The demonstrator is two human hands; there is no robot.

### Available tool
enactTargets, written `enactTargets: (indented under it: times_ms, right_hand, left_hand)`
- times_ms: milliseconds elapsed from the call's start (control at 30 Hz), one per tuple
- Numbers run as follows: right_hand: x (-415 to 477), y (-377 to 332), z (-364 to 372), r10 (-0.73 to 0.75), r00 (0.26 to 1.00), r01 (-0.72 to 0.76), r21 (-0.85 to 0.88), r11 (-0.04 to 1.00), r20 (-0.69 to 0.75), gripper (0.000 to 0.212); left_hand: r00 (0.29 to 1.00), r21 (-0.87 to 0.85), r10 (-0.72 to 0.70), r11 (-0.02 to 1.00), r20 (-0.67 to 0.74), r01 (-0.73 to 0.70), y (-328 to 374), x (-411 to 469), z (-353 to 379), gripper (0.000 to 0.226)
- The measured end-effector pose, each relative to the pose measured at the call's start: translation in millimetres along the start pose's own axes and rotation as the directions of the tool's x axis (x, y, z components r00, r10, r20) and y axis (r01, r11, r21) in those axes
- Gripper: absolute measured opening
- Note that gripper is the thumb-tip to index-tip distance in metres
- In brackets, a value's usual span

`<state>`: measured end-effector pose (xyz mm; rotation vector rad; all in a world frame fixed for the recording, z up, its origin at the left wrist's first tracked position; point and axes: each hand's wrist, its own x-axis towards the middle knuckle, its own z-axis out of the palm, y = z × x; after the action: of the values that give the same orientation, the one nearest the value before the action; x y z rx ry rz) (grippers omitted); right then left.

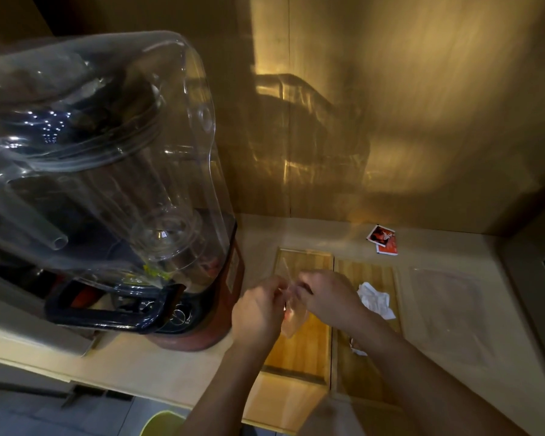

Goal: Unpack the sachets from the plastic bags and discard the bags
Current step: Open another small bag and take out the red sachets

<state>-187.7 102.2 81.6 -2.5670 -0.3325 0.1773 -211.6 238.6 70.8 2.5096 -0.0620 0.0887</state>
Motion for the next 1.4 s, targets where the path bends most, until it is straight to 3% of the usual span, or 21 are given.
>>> enactTargets:
  times_ms: [100,233,300,400,500,633,667,767,800,933,1033,1100,1200,1333,1400]
  right_hand:
    - [0,4,-3,0.065,0.993,-0.068,-0.023,0.997,-0.099,0.026]
    - [0,13,-10,0.234,0.962,-0.228,0.055,0.972,-0.138,0.028]
    - [1,13,-11,0.261,0.961,-0.251,0.109,0.962,-0.092,0.034]
    - [4,12,-8,0.333,0.941,-0.316,0.2,0.927,-0.057,0.04]
    - [9,14,-8,0.423,0.906,-0.393,0.317,0.863,-0.028,0.029]
    - [11,17,-11,0.431,0.902,-0.412,0.319,0.854,0.011,0.01]
    - [11,18,-12,0.431,0.902,-0.408,0.303,0.861,-0.011,0.013]
    - [13,22,-17,0.358,0.931,-0.32,0.317,0.893,-0.066,0.05]
    - [14,23,-19,0.317,0.947,-0.285,0.307,0.908,-0.06,0.051]
    - [20,26,-23,0.182,0.983,-0.178,0.22,0.959,0.004,0.017]
    - [21,27,-26,0.192,0.972,-0.155,0.245,0.957,-0.135,0.015]
    - [19,26,-30,0.199,0.958,-0.128,0.316,0.94,-0.206,0.016]
    - [14,27,-36,0.192,0.967,-0.12,0.367,0.923,-0.168,0.018]
    - [8,31,-42,0.171,0.985,-0.159,0.447,0.88,0.013,0.029]
    - [7,31,-44,0.163,0.984,-0.176,0.55,0.816,0.073,0.03]
  left_hand:
    - [0.995,0.06,-0.074,0.995,-0.066,0.078,-5,5,-6,0.025]
    - [0.975,0.049,-0.143,0.987,-0.17,0.153,-6,12,-20,0.02]
    - [0.975,0.037,-0.152,0.986,-0.16,0.16,-1,12,-24,0.023]
    - [0.989,-0.015,-0.149,0.989,-0.014,0.149,11,3,-27,0.051]
    - [0.974,0.01,-0.075,0.997,0.213,0.074,21,-13,-22,0.058]
    - [0.96,0.263,-0.008,0.962,0.28,-0.069,13,-16,-4,0.029]
    - [0.958,0.282,0.019,0.954,0.287,-0.104,9,-14,-2,0.026]
    - [0.936,0.19,0.181,0.951,0.301,-0.245,-5,-5,-4,0.027]
    - [0.926,0.172,0.226,0.943,0.302,-0.286,-8,-1,-7,0.026]
    - [0.951,0.134,0.248,0.952,0.186,-0.274,-15,12,-24,0.025]
    - [0.987,0.048,0.157,0.987,-0.039,-0.155,-12,20,-38,0.023]
    - [0.987,0.005,0.131,0.991,-0.092,-0.131,-10,22,-43,0.018]
    - [0.992,-0.083,0.129,0.988,0.015,-0.127,-11,22,-50,0.015]
    - [0.942,-0.179,0.065,0.984,0.328,-0.006,-20,20,-62,0.013]
    - [0.925,-0.272,0.047,0.96,0.378,0.062,-22,21,-66,0.014]
